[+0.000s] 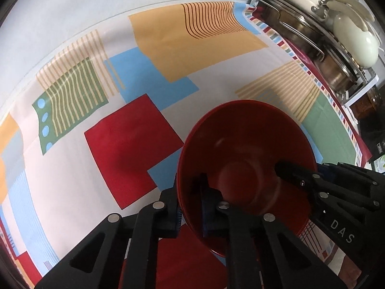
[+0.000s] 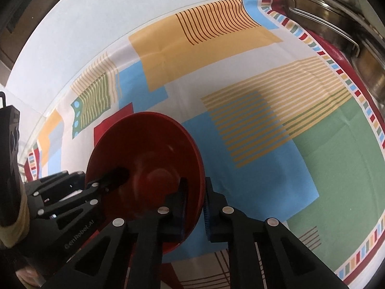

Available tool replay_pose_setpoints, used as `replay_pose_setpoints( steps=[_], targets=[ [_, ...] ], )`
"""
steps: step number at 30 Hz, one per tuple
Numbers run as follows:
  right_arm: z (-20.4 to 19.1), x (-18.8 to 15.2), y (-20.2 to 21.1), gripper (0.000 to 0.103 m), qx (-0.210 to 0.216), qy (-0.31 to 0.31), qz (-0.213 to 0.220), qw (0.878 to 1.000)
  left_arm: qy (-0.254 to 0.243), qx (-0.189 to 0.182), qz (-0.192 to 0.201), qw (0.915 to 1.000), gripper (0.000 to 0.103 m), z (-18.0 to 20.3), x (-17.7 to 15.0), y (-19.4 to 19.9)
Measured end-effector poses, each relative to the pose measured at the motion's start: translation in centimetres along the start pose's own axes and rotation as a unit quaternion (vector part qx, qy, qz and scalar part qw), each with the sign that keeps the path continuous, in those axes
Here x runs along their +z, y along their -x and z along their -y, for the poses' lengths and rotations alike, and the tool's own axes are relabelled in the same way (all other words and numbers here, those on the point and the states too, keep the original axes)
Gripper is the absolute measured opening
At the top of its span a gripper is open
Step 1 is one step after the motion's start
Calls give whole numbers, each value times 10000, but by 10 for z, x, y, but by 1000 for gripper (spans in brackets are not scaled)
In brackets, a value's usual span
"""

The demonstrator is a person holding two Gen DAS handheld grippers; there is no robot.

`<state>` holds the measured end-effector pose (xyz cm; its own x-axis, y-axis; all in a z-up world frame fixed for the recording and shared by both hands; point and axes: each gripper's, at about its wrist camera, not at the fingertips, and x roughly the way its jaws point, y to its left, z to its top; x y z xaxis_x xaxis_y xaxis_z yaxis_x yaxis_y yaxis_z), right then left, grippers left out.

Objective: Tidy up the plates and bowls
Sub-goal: 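Close both grippers on the rim of the red bowl, then lift the red bowl and carry it toward the nested bowls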

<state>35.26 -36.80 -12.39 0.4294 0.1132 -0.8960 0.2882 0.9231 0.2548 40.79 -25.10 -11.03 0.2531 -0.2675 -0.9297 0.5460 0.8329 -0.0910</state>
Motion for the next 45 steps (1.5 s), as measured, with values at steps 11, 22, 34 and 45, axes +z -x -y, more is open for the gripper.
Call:
replay_pose_setpoints(
  steps=[11,22,34,45],
  targets=[
    [-9,-2,19,12,-63,14,149,9999,169,-25,224,9996,14,-3,-4,29],
    [-33,-20,80,12,-67,223,662,9975,174,11,720,9972,15,5,-28,91],
    [-54,-59,125,12,28,415,923,9949,277,-59,920,9954,14,13,-78,135],
    [-61,-96,136,12,19,547,784,9954,323,-165,726,9967,14,23,-119,141]
  ],
)
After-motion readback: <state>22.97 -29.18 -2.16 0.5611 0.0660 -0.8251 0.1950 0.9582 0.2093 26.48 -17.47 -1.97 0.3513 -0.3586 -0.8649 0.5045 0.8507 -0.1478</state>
